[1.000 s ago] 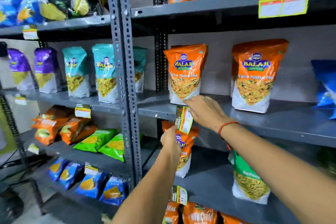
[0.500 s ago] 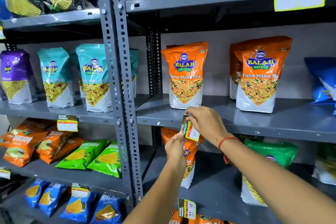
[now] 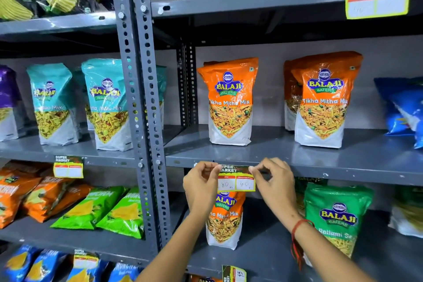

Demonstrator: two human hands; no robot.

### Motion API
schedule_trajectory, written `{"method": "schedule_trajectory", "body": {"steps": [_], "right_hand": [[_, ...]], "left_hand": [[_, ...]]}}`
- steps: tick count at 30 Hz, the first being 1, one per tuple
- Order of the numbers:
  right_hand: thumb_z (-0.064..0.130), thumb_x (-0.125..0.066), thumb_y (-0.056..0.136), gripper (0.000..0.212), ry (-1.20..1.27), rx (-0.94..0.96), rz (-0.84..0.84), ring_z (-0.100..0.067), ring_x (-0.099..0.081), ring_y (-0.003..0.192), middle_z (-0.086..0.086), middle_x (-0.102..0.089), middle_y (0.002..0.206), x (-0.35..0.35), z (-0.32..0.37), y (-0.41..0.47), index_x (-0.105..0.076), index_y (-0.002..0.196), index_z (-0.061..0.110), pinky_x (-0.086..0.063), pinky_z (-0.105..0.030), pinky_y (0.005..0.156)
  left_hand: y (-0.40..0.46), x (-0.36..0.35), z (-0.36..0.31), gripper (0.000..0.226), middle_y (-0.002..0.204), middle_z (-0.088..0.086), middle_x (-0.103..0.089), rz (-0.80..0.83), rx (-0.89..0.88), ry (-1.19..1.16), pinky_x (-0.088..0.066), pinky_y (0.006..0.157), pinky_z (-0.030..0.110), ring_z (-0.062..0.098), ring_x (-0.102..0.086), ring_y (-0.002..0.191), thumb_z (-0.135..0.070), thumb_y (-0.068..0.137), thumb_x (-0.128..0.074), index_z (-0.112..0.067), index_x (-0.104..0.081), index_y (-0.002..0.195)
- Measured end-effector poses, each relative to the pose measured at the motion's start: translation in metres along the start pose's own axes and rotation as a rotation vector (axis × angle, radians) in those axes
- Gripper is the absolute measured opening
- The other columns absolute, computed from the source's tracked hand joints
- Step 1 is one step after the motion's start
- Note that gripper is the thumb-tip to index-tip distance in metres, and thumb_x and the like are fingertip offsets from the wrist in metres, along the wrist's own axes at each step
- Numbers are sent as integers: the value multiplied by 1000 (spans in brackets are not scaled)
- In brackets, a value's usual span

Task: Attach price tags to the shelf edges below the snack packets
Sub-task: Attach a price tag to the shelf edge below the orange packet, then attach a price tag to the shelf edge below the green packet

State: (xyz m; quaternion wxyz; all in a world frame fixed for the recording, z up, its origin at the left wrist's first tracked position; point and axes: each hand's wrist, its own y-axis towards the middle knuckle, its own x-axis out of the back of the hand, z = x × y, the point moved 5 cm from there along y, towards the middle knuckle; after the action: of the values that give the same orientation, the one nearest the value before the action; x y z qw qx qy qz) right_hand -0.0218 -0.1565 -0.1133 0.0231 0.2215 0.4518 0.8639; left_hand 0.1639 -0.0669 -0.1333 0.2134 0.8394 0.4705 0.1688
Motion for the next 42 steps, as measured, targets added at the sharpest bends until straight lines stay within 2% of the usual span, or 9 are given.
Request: {"method": "schedule_trajectory", "body": {"steps": [6,11,15,21,24,30,34,39,42], "right_hand": [[30,-71,78,25,-185,0,-27,-18,-46,74,10,-50,68,-10,4,6,-51,64,23,-29,-33,64],[33,-75,75,39,-168,-30,-53,-15,-42,66,15,-40,62,-8,3,10,-38,63,28,-29,-32,62],[25,-78,71,41,-119,-54,-71,-19,-43,63,15,-40,61,0,-1,9,-37,68,26,-35,-35,60],[42,-71,78,28,63,-181,-200,-17,-50,65,6,-51,63,38,-41,-8,-49,75,26,-37,-30,61],[42,-67,83,24,77,-224,-279,-20,-53,65,2,-55,65,71,-64,-12,-53,78,23,-45,-37,64],[34,-59,91,17,50,-286,-439,-4,-54,67,7,-60,70,166,-126,-24,-59,83,19,-41,-20,65],[31,-56,95,20,40,-401,-549,-10,-52,67,0,-58,71,234,-184,-34,-58,84,14,-42,-29,68],[26,-51,97,22,499,-861,-884,-13,-45,53,-7,-48,68,311,-283,-52,-49,76,19,-33,-27,53],[30,-51,95,26,680,-1119,-922,-6,-43,39,-3,-47,67,340,-332,-65,-43,72,21,-30,-16,38]], "left_hand": [[13,-6,2,18,69,-16,-69,14,-50,89,-60,66,32,0,-67,68,-34,83,-73,-37,-61,70],[13,-8,6,17,68,-18,-68,-21,-77,84,-58,64,24,-6,-64,68,-36,81,-73,-38,-60,72],[6,-4,1,35,68,-14,-59,-115,-44,10,-45,58,5,-11,-57,64,-33,74,-81,-38,-46,73],[-2,-26,-26,33,72,-3,-52,-113,-129,-100,-41,56,12,1,-48,56,-10,81,-72,-30,-46,78],[-11,-66,-57,22,75,-5,-51,-29,-226,-179,-39,58,13,2,-47,58,-9,81,-71,-19,-52,84],[-52,-176,-129,19,81,-5,-60,249,-394,-290,-43,66,14,5,-55,69,-18,79,-74,-23,-59,88],[-98,-256,-171,18,84,-3,-64,473,-490,-276,-41,72,9,-2,-56,75,-22,79,-75,-24,-62,92],[-166,-349,-219,21,84,-9,-68,681,-612,-156,-48,77,26,8,-62,78,-33,79,-73,-24,-69,97],[-204,-406,-252,35,99,-4,-75,813,-705,-33,-50,84,32,18,-68,95,-41,80,-72,-23,-69,110]]}}
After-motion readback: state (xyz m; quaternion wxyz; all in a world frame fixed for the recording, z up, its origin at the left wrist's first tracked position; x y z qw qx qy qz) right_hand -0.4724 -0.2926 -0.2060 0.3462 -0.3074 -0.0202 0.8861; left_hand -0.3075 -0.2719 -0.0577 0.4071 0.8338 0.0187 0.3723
